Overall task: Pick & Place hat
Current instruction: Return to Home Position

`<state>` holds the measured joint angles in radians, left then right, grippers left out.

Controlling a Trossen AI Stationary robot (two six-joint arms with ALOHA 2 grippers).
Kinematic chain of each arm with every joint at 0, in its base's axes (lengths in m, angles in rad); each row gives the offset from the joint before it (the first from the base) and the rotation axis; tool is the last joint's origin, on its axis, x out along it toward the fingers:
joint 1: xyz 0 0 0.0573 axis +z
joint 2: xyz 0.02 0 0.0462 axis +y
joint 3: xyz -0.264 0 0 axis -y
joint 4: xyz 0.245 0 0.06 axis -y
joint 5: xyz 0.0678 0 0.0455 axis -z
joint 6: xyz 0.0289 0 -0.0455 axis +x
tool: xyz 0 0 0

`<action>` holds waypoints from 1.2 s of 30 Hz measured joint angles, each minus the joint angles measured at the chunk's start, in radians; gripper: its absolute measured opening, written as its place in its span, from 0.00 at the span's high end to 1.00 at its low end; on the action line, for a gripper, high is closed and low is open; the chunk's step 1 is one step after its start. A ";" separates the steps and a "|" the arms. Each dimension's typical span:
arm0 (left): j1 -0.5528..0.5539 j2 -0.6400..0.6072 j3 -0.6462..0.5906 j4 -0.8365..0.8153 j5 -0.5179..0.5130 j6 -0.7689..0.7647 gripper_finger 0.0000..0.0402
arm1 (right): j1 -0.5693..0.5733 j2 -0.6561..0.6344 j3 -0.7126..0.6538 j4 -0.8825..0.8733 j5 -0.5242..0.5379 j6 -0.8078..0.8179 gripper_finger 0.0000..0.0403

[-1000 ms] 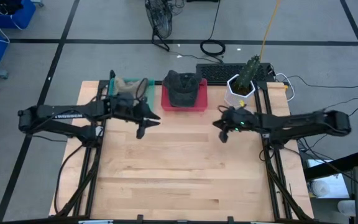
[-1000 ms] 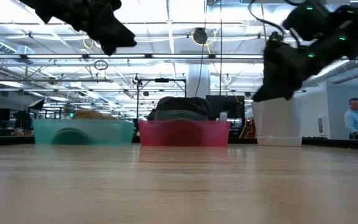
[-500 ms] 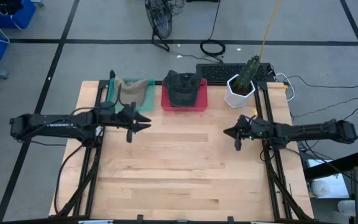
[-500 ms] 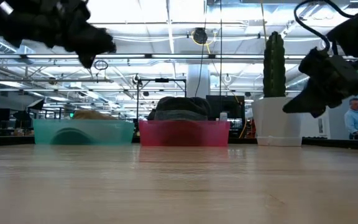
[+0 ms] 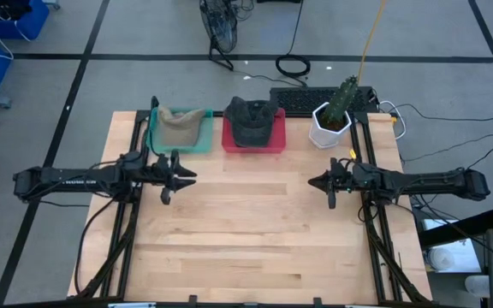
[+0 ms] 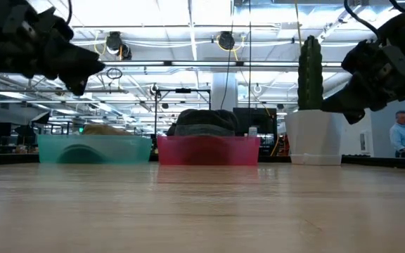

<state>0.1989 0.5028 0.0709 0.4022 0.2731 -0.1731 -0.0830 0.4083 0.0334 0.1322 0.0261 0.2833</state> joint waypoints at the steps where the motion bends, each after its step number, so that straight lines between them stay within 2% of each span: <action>1: -0.007 -0.011 -0.022 0.024 -0.012 -0.022 0.72 | 0.000 -0.003 0.000 0.000 0.000 0.000 1.00; 3: -0.027 -0.024 -0.062 0.052 -0.046 -0.062 0.72 | 0.000 -0.005 -0.001 0.002 0.001 -0.007 1.00; 7: -0.087 -0.023 -0.060 0.013 -0.140 -0.069 0.72 | 0.000 -0.005 -0.001 0.019 0.008 -0.057 1.00; 10: -0.144 -0.020 -0.060 0.026 -0.199 -0.068 0.72 | 0.000 -0.006 -0.002 0.041 0.066 -0.089 1.00; 13: -0.201 -0.020 -0.060 0.031 -0.256 -0.043 0.72 | 0.000 -0.006 -0.002 0.067 0.108 -0.122 1.00; 16: -0.237 -0.020 -0.060 0.030 -0.300 0.001 0.72 | 0.000 -0.006 -0.002 0.084 0.107 -0.149 1.00; 25: -0.243 -0.083 -0.060 0.023 -0.296 -0.003 0.72 | 0.000 -0.006 -0.003 0.068 0.068 -0.144 1.00; 29: -0.239 -0.152 -0.059 -0.069 -0.298 0.014 0.72 | 0.000 -0.019 -0.003 0.063 0.000 -0.124 1.00; 36: -0.193 -0.286 -0.059 -0.201 -0.286 0.008 0.72 | 0.000 -0.076 -0.003 0.041 -0.002 -0.084 1.00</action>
<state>0.0056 0.2171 0.0117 0.2007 -0.0132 -0.1652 -0.0826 0.3328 0.0307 0.1730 0.0238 0.1998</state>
